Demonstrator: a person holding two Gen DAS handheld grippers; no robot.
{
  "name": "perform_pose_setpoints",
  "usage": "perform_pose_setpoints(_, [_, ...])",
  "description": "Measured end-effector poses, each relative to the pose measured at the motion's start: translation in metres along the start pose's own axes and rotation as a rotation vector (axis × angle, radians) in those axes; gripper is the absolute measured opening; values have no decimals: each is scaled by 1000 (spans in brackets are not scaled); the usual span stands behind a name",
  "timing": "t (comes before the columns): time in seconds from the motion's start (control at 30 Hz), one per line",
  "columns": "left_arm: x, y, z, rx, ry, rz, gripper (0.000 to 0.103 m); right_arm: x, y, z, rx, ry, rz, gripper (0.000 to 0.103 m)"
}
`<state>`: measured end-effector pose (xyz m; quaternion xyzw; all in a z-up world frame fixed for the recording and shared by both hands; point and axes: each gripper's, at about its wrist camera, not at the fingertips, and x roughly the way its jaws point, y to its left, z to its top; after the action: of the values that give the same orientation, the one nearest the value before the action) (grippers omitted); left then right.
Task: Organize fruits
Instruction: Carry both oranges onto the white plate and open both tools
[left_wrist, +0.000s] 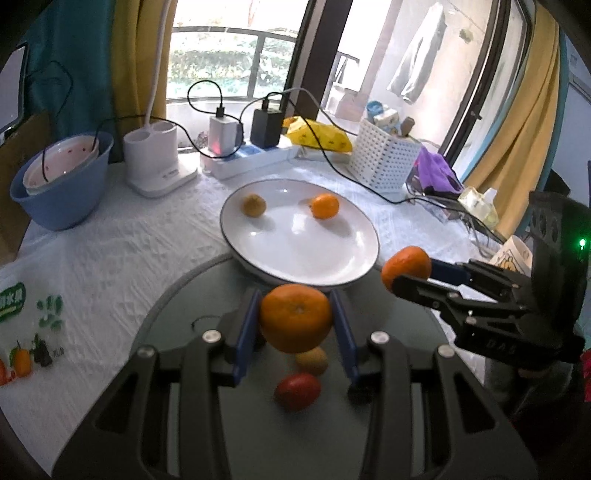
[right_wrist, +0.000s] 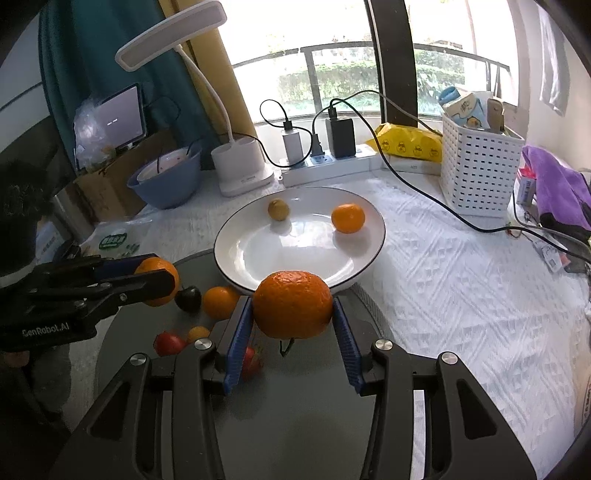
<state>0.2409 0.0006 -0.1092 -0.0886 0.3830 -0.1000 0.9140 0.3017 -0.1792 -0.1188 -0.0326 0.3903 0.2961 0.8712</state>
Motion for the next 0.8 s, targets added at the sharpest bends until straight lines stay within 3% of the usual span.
perform_pose_setpoints(0.47, [23, 8, 28, 2, -16, -16, 40, 18, -10, 13, 13, 5, 9, 47])
perform_pose_setpoints(0.8, [58, 8, 39, 30, 27, 4, 40, 36, -16, 23, 12, 19, 17, 47])
